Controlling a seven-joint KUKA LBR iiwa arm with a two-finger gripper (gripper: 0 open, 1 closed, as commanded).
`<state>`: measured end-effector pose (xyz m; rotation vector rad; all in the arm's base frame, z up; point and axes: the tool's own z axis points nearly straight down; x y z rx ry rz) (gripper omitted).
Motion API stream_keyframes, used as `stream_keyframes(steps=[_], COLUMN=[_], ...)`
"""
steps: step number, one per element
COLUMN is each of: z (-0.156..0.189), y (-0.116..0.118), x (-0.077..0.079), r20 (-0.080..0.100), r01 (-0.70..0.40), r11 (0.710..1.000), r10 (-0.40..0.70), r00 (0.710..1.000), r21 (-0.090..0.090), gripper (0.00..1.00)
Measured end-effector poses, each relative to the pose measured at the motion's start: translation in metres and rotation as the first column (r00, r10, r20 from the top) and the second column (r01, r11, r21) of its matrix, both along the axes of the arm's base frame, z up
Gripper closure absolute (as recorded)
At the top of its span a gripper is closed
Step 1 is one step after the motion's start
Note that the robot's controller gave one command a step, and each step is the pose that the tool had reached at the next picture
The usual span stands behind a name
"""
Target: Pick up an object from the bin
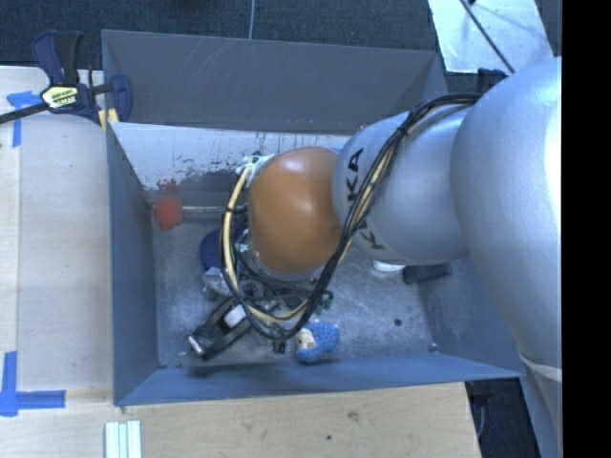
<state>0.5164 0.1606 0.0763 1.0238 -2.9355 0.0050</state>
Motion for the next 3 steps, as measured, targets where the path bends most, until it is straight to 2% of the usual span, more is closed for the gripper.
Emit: stream_keyframes(steps=[1,2,3], z=[0.004,0.004,0.041], y=[0.000,-0.003,-0.003], x=[-0.002,-0.004,-0.004], r20=[0.013,-0.001,0.032], r01=[0.004,0.003,0.007], r11=[1.000,1.000,1.000], r10=[-0.004,-0.003,-0.007], r00=[1.000,1.000,0.999], r21=[0.007,-0.001,0.015], gripper=[0.00,1.00,1.00])
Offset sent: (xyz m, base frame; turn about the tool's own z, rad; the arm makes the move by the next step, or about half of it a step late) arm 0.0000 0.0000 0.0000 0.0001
